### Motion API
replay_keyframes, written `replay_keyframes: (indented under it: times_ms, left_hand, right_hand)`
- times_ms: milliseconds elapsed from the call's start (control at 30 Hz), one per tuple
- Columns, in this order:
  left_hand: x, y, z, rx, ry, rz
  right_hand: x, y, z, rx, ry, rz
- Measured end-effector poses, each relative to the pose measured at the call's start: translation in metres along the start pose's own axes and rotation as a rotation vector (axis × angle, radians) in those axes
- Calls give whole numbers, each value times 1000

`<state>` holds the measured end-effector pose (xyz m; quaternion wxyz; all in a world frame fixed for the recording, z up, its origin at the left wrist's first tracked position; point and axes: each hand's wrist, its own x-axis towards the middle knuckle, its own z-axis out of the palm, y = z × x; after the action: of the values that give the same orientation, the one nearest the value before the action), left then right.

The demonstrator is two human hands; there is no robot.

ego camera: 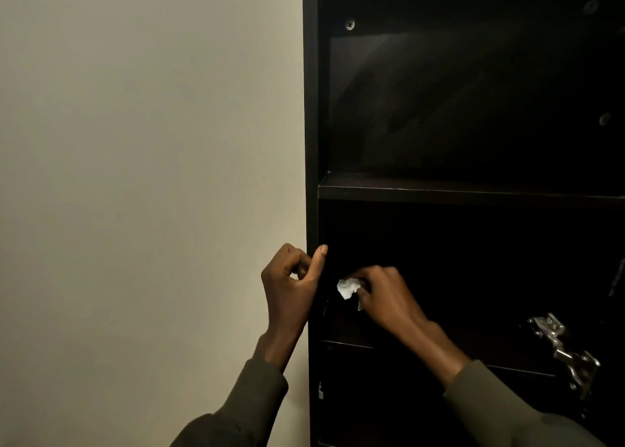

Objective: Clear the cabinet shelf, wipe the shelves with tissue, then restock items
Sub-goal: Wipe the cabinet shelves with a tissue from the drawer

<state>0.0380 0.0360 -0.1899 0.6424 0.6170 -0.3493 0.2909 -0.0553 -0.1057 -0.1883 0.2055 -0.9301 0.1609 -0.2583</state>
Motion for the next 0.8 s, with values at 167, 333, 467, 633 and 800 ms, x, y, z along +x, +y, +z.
replay_keyframes:
  times_ms: [167,333,467,633,800]
  left_hand:
    - [-28,-15,-6,22,-60,-31]
    - [-44,-23,-10,22,-76,-65]
    - [-59,-28,-10,14,-68,-118]
    - [-72,-32,-15,51,-115,-107]
    - [-87,-41,-22,71,-167,-161]
  right_hand:
    - [-12,-4,42,-34,-63,-66]
    - [-22,-7,63,-109,-76,-85]
    - [-47,-10,62,-59,-3,-152]
    - [-93,-7,63,74,-75,-326]
    - [-140,52,87,242,-240,-65]
